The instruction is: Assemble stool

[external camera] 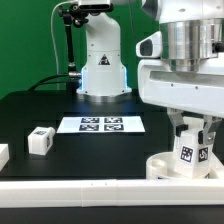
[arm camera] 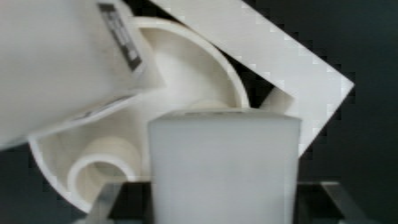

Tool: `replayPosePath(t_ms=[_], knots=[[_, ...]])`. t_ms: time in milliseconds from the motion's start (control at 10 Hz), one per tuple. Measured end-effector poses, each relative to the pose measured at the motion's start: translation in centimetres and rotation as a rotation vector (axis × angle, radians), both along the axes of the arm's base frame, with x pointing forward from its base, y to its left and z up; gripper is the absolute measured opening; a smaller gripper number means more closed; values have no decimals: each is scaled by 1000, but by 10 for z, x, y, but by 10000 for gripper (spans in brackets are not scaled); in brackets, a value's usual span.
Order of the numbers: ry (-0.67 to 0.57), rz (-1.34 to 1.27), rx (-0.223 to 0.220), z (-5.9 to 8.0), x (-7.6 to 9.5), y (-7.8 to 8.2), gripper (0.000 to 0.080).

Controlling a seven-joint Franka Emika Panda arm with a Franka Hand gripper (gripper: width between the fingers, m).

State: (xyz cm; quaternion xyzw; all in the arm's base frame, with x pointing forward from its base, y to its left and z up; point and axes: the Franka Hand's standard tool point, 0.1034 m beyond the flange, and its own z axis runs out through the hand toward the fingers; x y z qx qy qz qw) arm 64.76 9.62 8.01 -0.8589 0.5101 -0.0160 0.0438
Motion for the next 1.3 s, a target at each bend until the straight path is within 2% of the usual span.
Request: replayPosePath(t_ms=[600,1300], knots=[[25,-359,51,0,0,5,338],[40,-896,152,0,1,15,338]])
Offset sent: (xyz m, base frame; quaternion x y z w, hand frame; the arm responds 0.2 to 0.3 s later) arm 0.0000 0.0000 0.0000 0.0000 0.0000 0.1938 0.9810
